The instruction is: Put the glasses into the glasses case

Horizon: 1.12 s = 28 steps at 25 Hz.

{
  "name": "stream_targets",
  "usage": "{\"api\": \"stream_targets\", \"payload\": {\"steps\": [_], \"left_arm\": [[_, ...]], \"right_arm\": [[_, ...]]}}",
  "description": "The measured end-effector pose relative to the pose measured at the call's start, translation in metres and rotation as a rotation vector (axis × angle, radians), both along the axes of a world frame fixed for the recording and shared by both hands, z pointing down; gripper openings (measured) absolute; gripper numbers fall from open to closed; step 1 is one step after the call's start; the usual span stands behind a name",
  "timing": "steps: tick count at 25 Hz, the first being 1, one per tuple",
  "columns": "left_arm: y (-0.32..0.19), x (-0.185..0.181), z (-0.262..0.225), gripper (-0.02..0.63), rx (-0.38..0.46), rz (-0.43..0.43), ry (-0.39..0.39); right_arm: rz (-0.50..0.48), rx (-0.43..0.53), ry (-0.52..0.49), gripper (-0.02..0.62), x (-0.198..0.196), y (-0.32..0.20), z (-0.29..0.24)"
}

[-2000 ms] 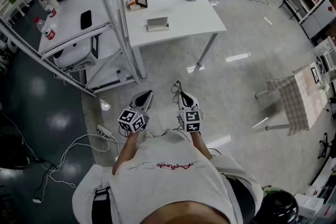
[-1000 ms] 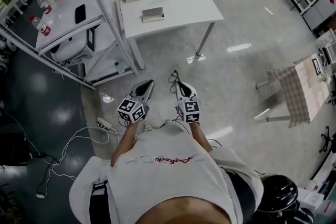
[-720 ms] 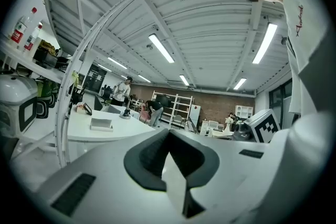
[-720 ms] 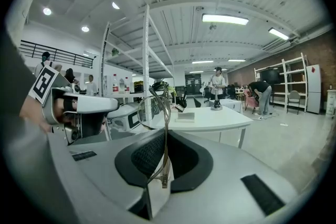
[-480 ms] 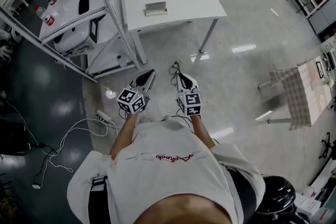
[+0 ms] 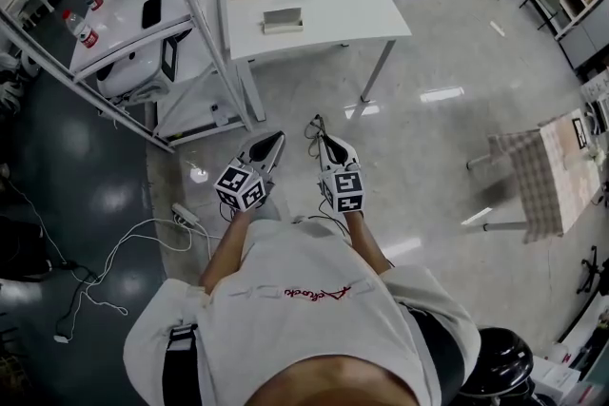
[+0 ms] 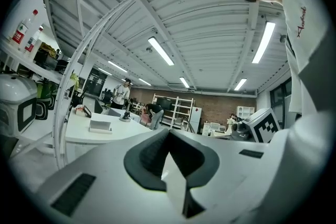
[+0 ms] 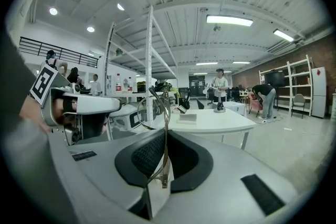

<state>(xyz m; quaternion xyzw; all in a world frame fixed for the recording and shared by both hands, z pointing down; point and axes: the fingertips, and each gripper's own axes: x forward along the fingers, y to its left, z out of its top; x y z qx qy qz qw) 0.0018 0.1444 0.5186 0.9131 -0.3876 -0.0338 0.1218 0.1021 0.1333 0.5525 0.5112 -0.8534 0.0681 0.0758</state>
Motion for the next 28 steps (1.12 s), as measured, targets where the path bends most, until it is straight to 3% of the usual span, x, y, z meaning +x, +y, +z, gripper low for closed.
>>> {"api": "stream_targets", "payload": {"steps": [12,28], "left_arm": [[-0.027,-0.001,0.011,0.025,-0.022,0.0,0.024],[-0.129,-0.003,0.02,0.026,-0.04,0.017,0.044]], "right_arm": [[-0.019,-0.028,0.021,0.013,-0.009,-0.026,0.01],[-0.021,-0.045,0.036,0.012,-0.02,-0.123,0.02]]}}
